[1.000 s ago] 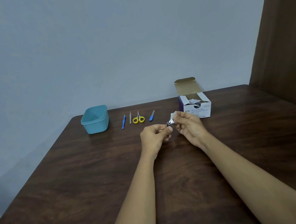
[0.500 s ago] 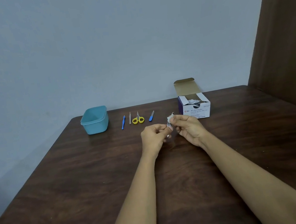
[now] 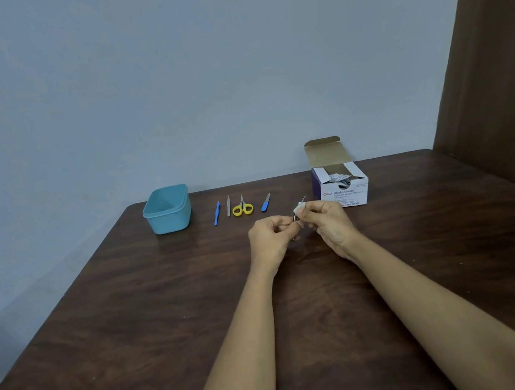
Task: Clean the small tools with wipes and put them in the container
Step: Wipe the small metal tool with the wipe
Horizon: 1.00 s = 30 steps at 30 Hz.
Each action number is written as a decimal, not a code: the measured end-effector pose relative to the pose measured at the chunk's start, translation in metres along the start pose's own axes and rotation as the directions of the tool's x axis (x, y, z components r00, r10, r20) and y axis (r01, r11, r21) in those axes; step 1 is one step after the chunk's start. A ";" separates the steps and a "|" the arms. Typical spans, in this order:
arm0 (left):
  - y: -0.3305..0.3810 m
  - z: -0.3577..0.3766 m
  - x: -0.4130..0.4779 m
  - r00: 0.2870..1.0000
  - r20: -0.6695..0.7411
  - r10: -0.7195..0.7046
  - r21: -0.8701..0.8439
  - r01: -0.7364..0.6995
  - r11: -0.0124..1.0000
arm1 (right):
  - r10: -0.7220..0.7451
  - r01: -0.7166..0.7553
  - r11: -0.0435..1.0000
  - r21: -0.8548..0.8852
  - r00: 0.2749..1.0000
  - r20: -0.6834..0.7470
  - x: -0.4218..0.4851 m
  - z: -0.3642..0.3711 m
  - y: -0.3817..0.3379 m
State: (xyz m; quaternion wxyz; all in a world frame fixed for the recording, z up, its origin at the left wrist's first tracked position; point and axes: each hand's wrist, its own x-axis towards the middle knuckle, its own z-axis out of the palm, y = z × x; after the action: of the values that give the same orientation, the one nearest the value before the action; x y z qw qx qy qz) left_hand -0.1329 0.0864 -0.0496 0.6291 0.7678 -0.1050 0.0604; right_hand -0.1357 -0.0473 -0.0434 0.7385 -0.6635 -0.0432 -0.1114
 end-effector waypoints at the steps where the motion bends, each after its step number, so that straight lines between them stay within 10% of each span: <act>1: 0.000 0.000 0.000 1.000 0.005 0.006 -0.002 -0.006 1.000 | -0.003 0.003 1.000 -0.011 1.000 -0.011 0.001 0.000 0.001; 30: 0.000 -0.002 -0.009 0.998 -0.017 0.065 0.043 -0.064 0.997 | 0.114 -0.118 0.966 0.230 0.993 0.031 -0.006 -0.008 -0.006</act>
State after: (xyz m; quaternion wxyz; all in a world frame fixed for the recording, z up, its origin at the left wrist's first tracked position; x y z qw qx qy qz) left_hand -0.1412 0.0889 -0.0512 0.6115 0.7765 -0.1227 0.0897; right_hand -0.1433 -0.0554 -0.0395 0.8156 -0.5754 -0.0235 -0.0563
